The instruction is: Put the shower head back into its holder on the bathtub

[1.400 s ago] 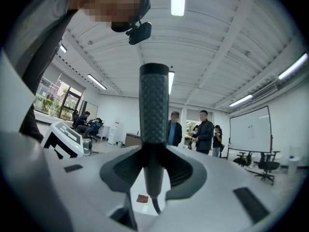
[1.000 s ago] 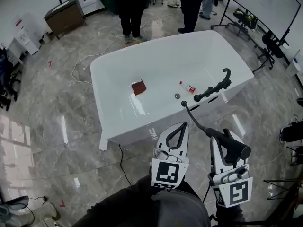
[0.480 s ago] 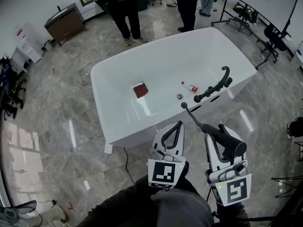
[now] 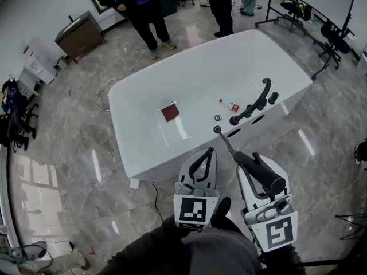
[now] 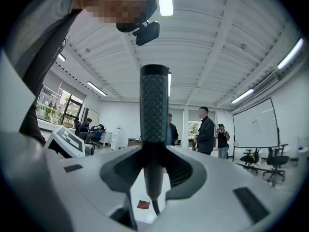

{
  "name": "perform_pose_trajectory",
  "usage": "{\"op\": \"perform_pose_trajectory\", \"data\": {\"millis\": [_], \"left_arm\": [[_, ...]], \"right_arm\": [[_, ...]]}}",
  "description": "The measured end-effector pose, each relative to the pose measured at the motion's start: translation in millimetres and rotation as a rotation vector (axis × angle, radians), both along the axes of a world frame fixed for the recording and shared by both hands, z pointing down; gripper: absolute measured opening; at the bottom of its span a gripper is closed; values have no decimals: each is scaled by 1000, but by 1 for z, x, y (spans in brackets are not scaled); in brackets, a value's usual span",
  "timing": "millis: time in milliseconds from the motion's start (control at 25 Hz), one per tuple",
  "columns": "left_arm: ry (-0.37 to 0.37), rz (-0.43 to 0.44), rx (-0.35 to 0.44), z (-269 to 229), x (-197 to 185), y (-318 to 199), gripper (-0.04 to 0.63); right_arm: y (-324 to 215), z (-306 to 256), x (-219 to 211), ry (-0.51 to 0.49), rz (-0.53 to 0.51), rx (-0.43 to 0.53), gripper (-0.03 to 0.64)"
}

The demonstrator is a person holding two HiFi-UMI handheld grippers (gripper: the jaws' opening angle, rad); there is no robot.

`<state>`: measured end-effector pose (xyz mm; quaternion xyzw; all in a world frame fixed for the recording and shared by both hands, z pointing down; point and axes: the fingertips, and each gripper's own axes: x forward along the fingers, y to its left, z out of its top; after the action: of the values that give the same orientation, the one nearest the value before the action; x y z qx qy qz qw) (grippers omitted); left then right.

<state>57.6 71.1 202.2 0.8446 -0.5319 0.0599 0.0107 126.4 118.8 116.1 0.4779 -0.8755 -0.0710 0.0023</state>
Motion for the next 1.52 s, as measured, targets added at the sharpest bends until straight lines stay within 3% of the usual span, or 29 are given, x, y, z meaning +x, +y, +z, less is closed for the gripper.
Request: {"op": "perform_pose_trajectory", "data": {"millis": [480,1400,1520], "left_arm": [[-13,-86,2,3,-6,-21,3],[67,20,-59,35,-44,-120,3],[77,31,-66,37,-50,-129,3]], "right_arm": [[-22,8,2,-8,-71,-12,141],[-119,31,-41,83,32,-90,141],[-131,27,-48,59,38,-87,141]]}}
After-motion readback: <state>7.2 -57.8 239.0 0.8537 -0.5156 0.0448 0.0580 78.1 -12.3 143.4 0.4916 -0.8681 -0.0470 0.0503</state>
